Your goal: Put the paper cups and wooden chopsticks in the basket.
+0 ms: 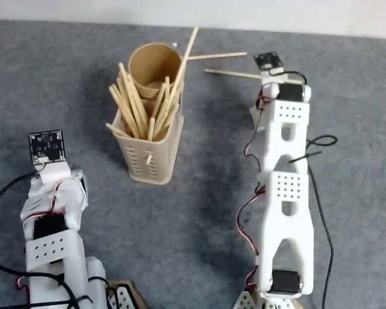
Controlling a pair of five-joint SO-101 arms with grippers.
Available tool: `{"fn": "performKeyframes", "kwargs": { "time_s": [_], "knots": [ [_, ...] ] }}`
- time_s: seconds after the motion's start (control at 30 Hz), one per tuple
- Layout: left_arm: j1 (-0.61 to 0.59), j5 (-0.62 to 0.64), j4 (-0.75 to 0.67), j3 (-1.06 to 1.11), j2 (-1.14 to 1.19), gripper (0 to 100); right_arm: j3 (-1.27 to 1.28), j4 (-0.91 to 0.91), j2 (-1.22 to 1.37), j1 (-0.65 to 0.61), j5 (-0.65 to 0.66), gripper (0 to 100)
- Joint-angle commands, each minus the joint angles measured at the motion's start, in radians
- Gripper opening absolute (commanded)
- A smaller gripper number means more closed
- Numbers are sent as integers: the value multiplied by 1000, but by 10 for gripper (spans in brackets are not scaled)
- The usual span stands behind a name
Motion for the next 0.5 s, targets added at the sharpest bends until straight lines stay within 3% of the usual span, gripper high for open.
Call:
{"fn": "performKeyframes", "kwargs": {
  "time_s": [0.0, 0.17, 0.37, 0.47],
  "knots": [
    [10, 6, -18, -5, -4, 147, -127, 48, -139, 30, 18, 20],
    [12, 6, -18, -5, -4, 147, -127, 31, -242, 50, 63, 20],
    [15, 6, -18, -18, -5, 147, -127, 53, -406, 90, -164, 3],
    [15, 6, -14, -42, -5, 147, -117, 56, -506, 101, -207, 4]
  ]
}}
